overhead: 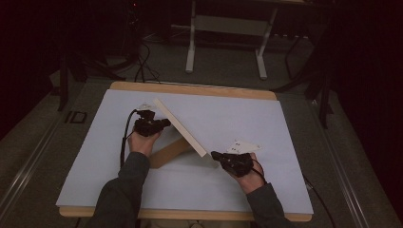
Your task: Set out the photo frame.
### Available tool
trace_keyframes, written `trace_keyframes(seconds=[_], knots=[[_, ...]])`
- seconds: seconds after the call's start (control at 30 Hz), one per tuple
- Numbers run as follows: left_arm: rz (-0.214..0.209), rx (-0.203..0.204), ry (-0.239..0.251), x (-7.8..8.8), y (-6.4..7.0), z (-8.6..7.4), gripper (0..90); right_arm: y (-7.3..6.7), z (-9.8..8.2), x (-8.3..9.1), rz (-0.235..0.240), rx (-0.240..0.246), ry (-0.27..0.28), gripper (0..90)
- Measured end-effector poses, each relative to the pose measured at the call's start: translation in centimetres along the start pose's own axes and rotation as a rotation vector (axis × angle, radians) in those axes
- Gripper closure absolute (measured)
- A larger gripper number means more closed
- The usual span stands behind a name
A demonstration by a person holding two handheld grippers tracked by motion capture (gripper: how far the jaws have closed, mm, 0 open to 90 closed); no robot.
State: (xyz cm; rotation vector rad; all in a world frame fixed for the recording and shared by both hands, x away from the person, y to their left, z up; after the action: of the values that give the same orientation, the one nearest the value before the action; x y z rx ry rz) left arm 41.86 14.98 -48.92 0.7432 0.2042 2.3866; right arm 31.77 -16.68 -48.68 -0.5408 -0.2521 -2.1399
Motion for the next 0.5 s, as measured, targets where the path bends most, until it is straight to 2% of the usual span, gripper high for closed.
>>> trace_keyframes(seconds=[0.23, 0.4, 0.5], knots=[[-0.014, -0.02, -0.013, -0.7, 0.6, 0.3, 90.0, -0.9, 0.2, -0.2, 0.031, 0.015, 0.002, 89.9], [-0.027, -0.064, -0.039, -1.4, 1.5, 0.7, 90.0, -2.3, 0.6, -0.7, 0.063, 0.05, -0.003, 89.9], [-0.029, -0.076, -0.048, -1.6, 1.7, 0.8, 90.0, -2.5, 0.7, -0.8, 0.066, 0.054, -0.001, 89.9]])
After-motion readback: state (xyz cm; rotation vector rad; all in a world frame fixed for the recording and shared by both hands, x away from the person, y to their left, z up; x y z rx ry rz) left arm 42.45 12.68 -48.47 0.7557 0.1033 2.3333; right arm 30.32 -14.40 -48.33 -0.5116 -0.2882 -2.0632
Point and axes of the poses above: each handheld gripper's, and its own axes: x roughly backward along the jaws, z roughly out of its top, y roughly to its right, the point moved 1 cm from there along -x, roughly forward along the jaws, and after that the axes turned 4 degrees about y, right-handed, at the moved point
